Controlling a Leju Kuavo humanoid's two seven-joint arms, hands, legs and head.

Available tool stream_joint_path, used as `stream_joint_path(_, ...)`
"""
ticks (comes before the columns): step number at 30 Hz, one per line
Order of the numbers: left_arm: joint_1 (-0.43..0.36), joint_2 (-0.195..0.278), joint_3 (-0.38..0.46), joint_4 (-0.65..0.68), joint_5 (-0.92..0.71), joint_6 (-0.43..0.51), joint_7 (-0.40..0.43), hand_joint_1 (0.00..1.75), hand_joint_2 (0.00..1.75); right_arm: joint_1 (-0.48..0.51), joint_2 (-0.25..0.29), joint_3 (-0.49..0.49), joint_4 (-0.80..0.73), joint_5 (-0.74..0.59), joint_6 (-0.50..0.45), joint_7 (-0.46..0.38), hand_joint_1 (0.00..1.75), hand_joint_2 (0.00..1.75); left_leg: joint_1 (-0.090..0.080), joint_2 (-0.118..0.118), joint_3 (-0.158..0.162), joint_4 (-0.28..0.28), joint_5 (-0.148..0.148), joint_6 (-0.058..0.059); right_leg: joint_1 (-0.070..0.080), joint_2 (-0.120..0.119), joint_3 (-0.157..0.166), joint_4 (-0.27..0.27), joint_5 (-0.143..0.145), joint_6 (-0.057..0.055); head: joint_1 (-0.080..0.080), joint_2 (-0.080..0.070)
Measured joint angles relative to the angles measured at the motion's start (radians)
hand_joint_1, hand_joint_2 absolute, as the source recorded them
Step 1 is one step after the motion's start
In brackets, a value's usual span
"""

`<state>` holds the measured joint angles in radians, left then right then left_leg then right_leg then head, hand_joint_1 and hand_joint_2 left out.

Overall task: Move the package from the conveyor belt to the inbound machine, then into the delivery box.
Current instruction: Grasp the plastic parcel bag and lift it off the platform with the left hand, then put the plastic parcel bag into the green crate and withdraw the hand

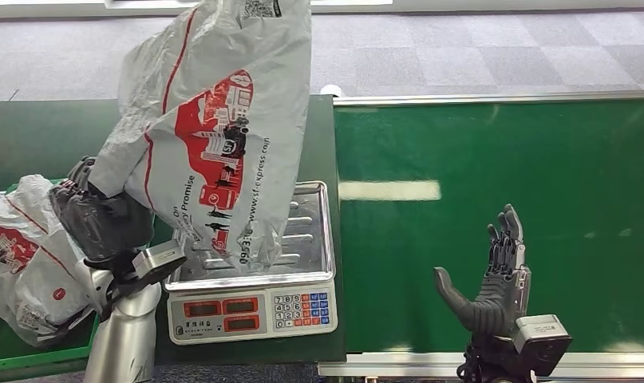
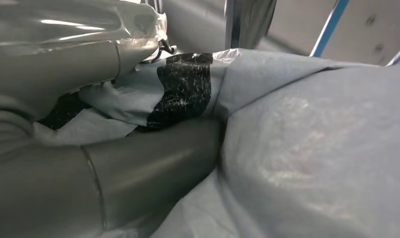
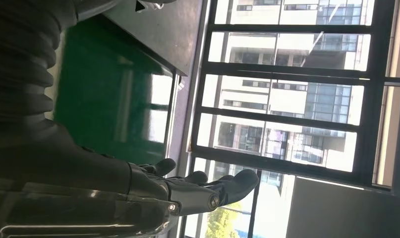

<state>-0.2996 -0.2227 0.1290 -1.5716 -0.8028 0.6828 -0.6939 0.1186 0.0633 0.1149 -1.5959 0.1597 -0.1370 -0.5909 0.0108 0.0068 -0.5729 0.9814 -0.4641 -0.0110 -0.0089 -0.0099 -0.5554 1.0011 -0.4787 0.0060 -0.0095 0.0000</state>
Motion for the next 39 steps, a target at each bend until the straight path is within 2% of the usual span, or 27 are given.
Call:
stream_joint_path(6, 0.017, -0.04, 0.164, -0.134, -0.143, 0.0, 0.0, 1.75, 0.0, 0.0, -0.002, 0.012, 0.013, 0.002, -0.015, 0.002, 0.0, 1.75, 0.0, 0.0, 0.0, 0.0, 0.0, 0.0, 0.0, 0.0, 0.0, 0.0, 0.0, 0.0, 0.0, 0.0)
stream_joint_path(13, 0.043, -0.076, 0.286, -0.189, -0.272, 0.0, 0.0, 1.75, 0.0, -0.001, -0.003, 0.013, 0.015, 0.009, -0.023, 0.009, 0.0, 1.75, 0.0, 0.0, 0.0, 0.0, 0.0, 0.0, 0.0, 0.0, 0.0, 0.0, 0.0, 0.0, 0.0, 0.0)
stream_joint_path(21, 0.096, -0.082, 0.374, -0.286, -0.168, 0.0, 0.0, 1.75, 0.0, -0.018, -0.003, 0.013, 0.027, 0.014, -0.015, 0.019, 0.0, 1.75, 0.0, 0.0, 0.0, 0.0, 0.0, 0.0, 0.0, 0.0, 0.0, 0.0, 0.0, 0.0, 0.0, 0.0)
stream_joint_path(31, 0.138, -0.088, 0.537, -0.392, 0.004, 0.0, 0.0, 1.75, 0.0, -0.021, -0.003, 0.012, 0.037, 0.013, -0.009, 0.013, 0.0, 1.75, 0.0, 0.0, -0.001, 0.0, 0.0, 0.0, 0.0, 0.0, -0.001, 0.0, -0.001, 0.0, 0.0, 0.0)
stream_joint_path(39, 0.14, -0.09, 0.594, -0.436, 0.027, 0.0, 0.0, 1.75, 0.0, -0.03, -0.004, 0.012, 0.045, 0.01, -0.007, 0.007, 0.0, 1.75, 0.0, 0.0, 0.0, 0.0, 0.0, 0.0, 0.0, 0.0, -0.001, 0.0, -0.001, 0.0, 0.0, 0.0)
